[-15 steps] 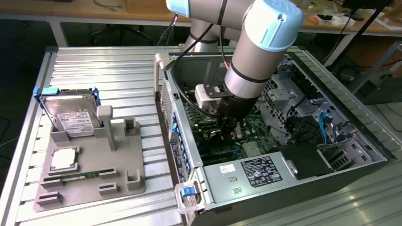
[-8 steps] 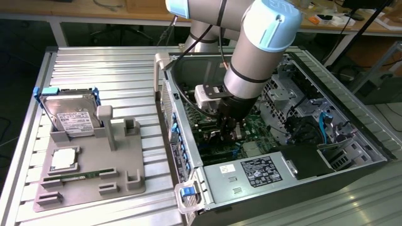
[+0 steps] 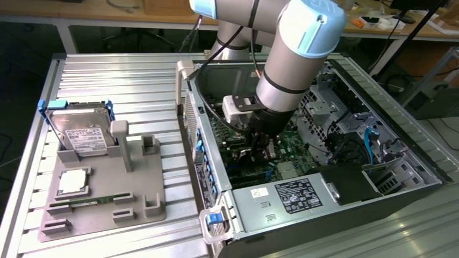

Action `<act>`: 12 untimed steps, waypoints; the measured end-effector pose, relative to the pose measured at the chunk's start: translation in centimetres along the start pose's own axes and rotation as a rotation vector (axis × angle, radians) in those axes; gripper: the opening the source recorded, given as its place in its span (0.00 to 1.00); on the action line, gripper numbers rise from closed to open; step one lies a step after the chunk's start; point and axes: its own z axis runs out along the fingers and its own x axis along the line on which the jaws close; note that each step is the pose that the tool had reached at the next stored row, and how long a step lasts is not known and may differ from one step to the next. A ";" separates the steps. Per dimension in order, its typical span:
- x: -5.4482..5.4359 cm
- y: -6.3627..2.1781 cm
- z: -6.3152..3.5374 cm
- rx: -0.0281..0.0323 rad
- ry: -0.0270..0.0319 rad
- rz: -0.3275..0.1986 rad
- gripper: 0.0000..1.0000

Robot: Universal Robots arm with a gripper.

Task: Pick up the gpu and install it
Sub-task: 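Insert the gpu into the slot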

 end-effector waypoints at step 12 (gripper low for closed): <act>-0.1 0.07 -3.72 -0.0002 0.0025 0.000 0.56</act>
